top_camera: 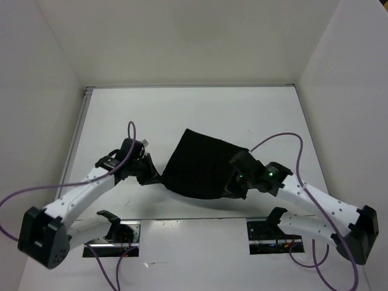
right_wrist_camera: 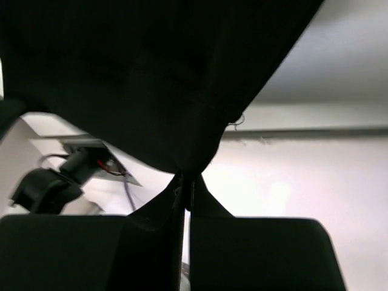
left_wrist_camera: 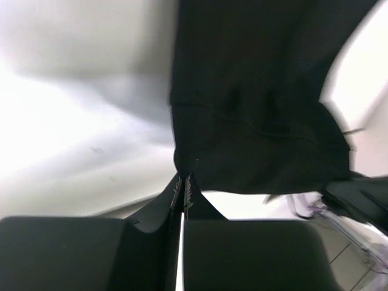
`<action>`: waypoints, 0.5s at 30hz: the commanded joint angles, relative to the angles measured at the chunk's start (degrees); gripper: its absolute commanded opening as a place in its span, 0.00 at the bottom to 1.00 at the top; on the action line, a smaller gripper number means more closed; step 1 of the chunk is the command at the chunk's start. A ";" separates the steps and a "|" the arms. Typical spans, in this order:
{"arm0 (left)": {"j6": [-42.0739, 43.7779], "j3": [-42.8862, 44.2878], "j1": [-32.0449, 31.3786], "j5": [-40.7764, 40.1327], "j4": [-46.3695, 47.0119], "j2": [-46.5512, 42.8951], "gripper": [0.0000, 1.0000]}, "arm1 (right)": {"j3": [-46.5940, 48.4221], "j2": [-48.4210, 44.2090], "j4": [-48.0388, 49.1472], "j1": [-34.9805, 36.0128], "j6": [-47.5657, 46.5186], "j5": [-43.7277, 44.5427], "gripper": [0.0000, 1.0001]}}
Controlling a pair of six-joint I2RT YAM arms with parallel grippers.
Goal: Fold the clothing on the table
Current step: Fold the skirt
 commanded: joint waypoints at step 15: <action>-3.97 6.83 0.26 -0.91 0.39 0.81 0.00 | 6.12 -5.41 -13.32 -11.46 -0.80 10.27 0.00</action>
